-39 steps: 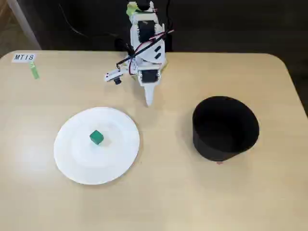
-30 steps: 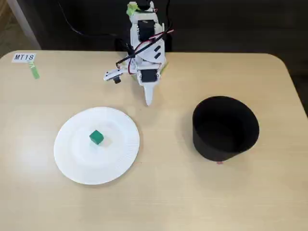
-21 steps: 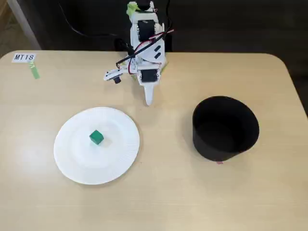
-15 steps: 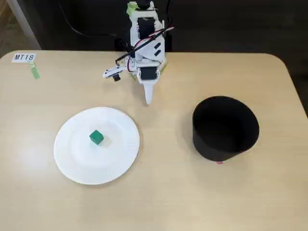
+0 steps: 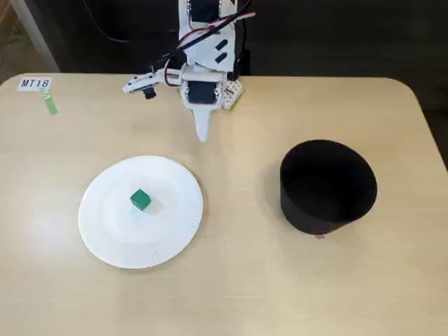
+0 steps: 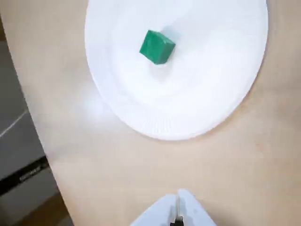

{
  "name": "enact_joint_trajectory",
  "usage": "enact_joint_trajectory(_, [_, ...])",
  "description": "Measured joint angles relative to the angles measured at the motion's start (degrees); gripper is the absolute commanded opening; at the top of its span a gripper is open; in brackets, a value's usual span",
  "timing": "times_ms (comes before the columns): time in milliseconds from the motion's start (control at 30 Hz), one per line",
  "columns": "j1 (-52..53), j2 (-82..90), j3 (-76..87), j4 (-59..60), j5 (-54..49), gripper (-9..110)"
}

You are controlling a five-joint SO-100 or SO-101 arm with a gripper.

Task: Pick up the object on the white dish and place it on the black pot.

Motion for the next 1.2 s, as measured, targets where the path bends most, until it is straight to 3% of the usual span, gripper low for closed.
enact_joint_trajectory(267, [6.68,-23.99,-18.37,4.39,4.92,0])
enact_joint_trajectory(467, [11.51,-32.70,-22.59,5.01,10.02,1])
enact_joint_trajectory(567, [13.71,-37.97,-25.75,6.42,8.88,21])
enact_joint_trajectory(700, [15.12,-42.54,-28.30,7.82,6.50,28])
enact_joint_trajectory(1200, [17.05,-52.73,-30.76,3.78,3.34,29])
